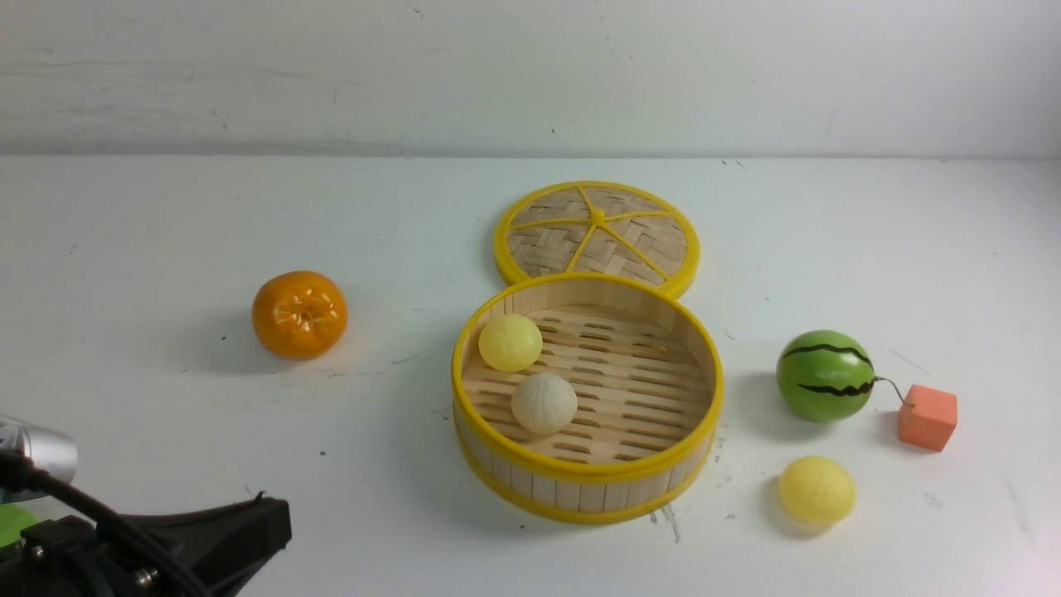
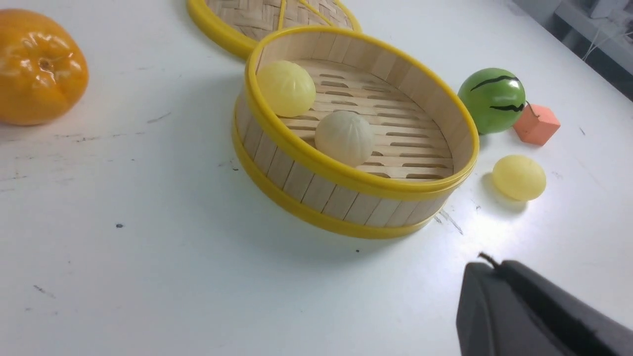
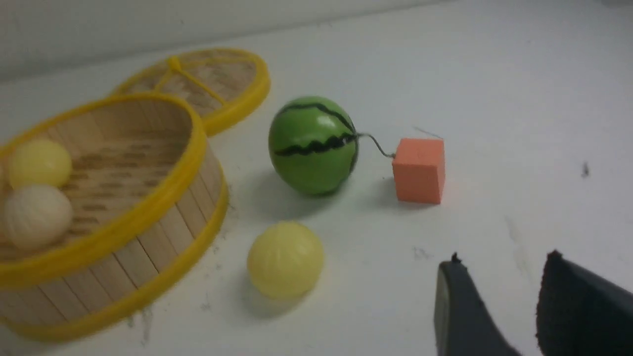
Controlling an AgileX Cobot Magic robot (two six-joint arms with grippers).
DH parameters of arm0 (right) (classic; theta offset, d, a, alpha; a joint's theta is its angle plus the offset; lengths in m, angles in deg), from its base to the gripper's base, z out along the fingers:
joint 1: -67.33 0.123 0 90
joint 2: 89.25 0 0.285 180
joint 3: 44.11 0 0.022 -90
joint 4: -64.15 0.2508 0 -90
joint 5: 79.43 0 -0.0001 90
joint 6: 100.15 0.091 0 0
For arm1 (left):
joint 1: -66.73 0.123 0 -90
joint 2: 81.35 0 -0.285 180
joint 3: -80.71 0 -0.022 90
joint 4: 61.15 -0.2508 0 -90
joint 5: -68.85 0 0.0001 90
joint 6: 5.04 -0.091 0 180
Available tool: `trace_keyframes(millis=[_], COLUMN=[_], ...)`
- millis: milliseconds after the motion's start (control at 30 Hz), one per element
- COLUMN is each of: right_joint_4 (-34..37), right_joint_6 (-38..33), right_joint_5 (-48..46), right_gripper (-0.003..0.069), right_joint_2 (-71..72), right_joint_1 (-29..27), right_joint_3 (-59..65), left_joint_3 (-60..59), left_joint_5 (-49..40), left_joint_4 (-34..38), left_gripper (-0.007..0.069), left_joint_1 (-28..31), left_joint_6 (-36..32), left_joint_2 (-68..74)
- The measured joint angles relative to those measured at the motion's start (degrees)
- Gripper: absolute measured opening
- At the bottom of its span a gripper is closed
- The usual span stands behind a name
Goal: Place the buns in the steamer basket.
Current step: Use the right arm to grab a steamed stuffed bun
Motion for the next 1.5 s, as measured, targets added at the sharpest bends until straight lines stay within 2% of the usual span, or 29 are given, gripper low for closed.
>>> trace_keyframes(millis=[33, 133, 233, 300, 400, 433, 500, 533, 600, 700, 867, 1100, 1500], right_joint_4=[4.8, 11.0, 14.4, 14.3, 11.9, 11.5, 9.1, 9.0, 6.1, 4.0, 3.8, 1.6, -1.0], right_joint_6=[3.1, 8.3, 10.6, 10.4, 4.1, 3.6, -2.3, -3.2, -7.3, -8.1, -8.5, -7.1, -5.4], right_joint_5=[2.8, 7.9, 4.4, -0.4, -16.3, -17.3, -30.6, -31.5, -41.9, -46.5, -46.5, -39.8, -36.0], right_gripper=[0.0239, 0.0239, 0.0239, 0.0239, 0.0239, 0.0239, 0.0239, 0.0239, 0.0239, 0.0239, 0.0239, 0.0239, 0.0239], right_joint_2=[0.0, 0.0, -0.3, -1.9, -13.2, -15.0, -26.5, -27.5, -40.5, -52.0, -66.9, -80.8, -98.7], right_joint_1=[0.0, 0.0, 0.8, 1.7, 4.5, 4.8, 6.1, 6.1, 6.3, 6.3, 7.2, 13.7, 14.3], right_joint_3=[0.0, 0.0, -2.7, -6.4, -20.3, -21.2, -30.7, -32.2, -39.9, -45.2, -49.4, -55.2, -66.3], left_joint_3=[0.0, 0.0, 0.0, 0.0, 0.0, 0.0, 0.0, 0.0, 0.0, 0.0, 0.0, 0.0, -0.1], left_joint_5=[0.0, 0.0, 0.0, 0.0, 0.0, 0.0, 0.0, 0.0, 0.0, 0.0, 0.0, 0.0, -0.1], left_joint_4=[0.0, 0.0, 0.0, 0.0, 0.0, 0.0, 0.0, 0.0, 0.0, 0.0, 0.0, 0.0, 0.0], left_gripper=[-0.0013, -0.0013, -0.0013, -0.0013, -0.0013, -0.0013, -0.0013, -0.0013, -0.0013, -0.0013, -0.0013, -0.0008, 0.0003], left_joint_1=[0.0, 0.0, 0.0, 0.0, 0.0, 0.0, 0.0, 0.0, 0.0, 0.0, 0.0, 0.0, 0.0], left_joint_6=[0.0, 0.0, 0.0, 0.0, 0.0, 0.0, -0.1, -0.1, -0.1, -0.1, -0.1, -0.1, -0.2], left_joint_2=[0.0, 0.0, 0.0, 0.0, 0.0, 0.0, 0.0, 0.0, 0.0, 0.0, 0.0, 0.0, 0.0])
